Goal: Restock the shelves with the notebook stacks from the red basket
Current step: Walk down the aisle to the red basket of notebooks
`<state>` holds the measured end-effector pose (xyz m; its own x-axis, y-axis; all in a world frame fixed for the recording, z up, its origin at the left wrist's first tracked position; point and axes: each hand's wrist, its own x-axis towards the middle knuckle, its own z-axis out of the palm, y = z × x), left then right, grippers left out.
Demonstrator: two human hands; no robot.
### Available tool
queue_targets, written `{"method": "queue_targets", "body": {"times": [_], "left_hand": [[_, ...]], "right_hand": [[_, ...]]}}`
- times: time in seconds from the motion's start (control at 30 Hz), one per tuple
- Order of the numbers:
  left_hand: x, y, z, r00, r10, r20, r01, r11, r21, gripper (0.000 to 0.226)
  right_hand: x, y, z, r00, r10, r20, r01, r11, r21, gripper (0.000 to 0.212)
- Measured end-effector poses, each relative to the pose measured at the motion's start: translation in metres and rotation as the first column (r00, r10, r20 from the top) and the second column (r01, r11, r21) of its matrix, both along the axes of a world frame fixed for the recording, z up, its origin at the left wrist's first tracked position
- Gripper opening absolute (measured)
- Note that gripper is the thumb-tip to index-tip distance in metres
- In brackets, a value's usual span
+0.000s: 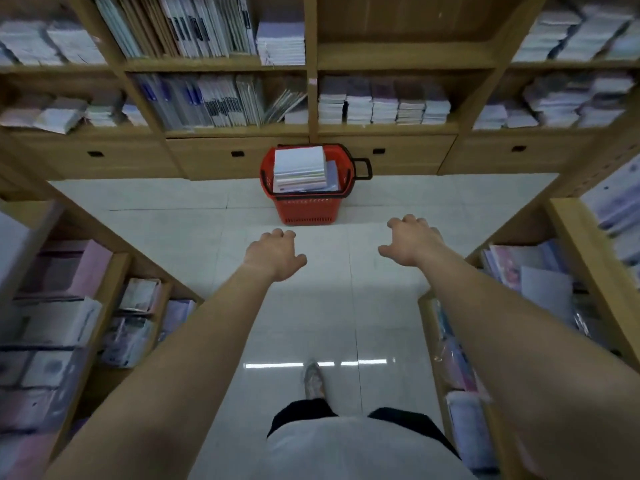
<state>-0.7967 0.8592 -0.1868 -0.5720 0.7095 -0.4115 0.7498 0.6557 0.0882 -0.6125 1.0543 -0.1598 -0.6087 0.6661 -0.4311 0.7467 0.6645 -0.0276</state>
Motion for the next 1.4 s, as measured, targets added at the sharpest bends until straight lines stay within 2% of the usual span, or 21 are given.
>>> {"method": "queue_targets", "body": {"times": [0.2, 0.4, 0.77, 0.93, 1.07, 1.13, 1.3, 1.4], "left_hand": [[-0.101, 0.081, -0.005, 1.0, -0.004, 0.003, 0.005, 1.0, -0.013, 0.063], [-0.196, 0.182, -0.019, 0.999, 0.036, 0.029, -0.036, 0.999, 0.007, 0.061], [-0.333, 0.355, -0.028, 0.973, 0.211, 0.097, -0.211, 0.977, -0.005, 0.058], [-0.383, 0.395, -0.043, 0.961, 0.262, 0.086, -0.259, 0.965, -0.042, 0.058], [-0.434, 0.42, -0.061, 0.932, 0.342, 0.118, -0.337, 0.94, -0.058, 0.06], [-0.459, 0.432, -0.073, 0.913, 0.382, 0.141, -0.377, 0.924, -0.06, 0.062], [-0.51, 0.45, -0.099, 0.835, 0.495, 0.242, -0.498, 0.866, -0.054, 0.063], [-0.528, 0.453, -0.11, 0.773, 0.573, 0.271, -0.582, 0.811, -0.055, 0.061]], "right_hand": [[-0.103, 0.076, 0.003, 0.999, 0.008, -0.046, -0.008, 1.0, -0.01, 0.069], [-0.188, 0.18, -0.023, 0.999, 0.015, -0.044, -0.017, 0.999, -0.04, 0.068], [-0.33, 0.397, -0.037, 0.998, 0.06, 0.015, -0.058, 0.993, -0.106, 0.06], [-0.407, 0.451, -0.038, 0.992, 0.124, -0.009, -0.124, 0.982, -0.14, 0.052], [-0.478, 0.482, -0.045, 0.978, 0.208, 0.011, -0.204, 0.97, -0.133, 0.064], [-0.511, 0.497, -0.052, 0.966, 0.258, 0.032, -0.251, 0.958, -0.137, 0.063], [-0.588, 0.523, -0.063, 0.913, 0.39, 0.117, -0.374, 0.917, -0.142, 0.076], [-0.63, 0.53, -0.07, 0.884, 0.453, 0.119, -0.432, 0.887, -0.163, 0.076]]}}
